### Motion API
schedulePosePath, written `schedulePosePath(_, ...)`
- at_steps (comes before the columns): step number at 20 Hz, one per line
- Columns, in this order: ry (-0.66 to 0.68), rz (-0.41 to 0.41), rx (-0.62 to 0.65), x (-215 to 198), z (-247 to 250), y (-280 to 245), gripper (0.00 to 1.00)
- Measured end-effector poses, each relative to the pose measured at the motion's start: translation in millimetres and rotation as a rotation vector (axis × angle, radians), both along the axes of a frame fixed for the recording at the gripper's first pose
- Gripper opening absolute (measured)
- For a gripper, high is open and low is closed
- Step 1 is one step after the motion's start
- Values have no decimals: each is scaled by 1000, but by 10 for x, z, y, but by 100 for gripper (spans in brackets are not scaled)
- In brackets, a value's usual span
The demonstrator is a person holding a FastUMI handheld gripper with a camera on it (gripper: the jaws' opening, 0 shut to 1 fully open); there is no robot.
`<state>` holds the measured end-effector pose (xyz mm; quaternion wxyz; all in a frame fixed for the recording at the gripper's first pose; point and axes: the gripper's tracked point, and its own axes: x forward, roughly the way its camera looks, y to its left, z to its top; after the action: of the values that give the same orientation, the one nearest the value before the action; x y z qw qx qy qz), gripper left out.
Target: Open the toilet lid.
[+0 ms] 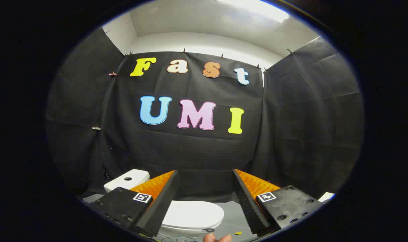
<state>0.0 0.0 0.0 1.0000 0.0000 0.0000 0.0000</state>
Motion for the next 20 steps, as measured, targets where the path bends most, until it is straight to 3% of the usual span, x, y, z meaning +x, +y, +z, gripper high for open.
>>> schedulePosePath(20, 10, 29, 15, 42, -143, 28, 98)
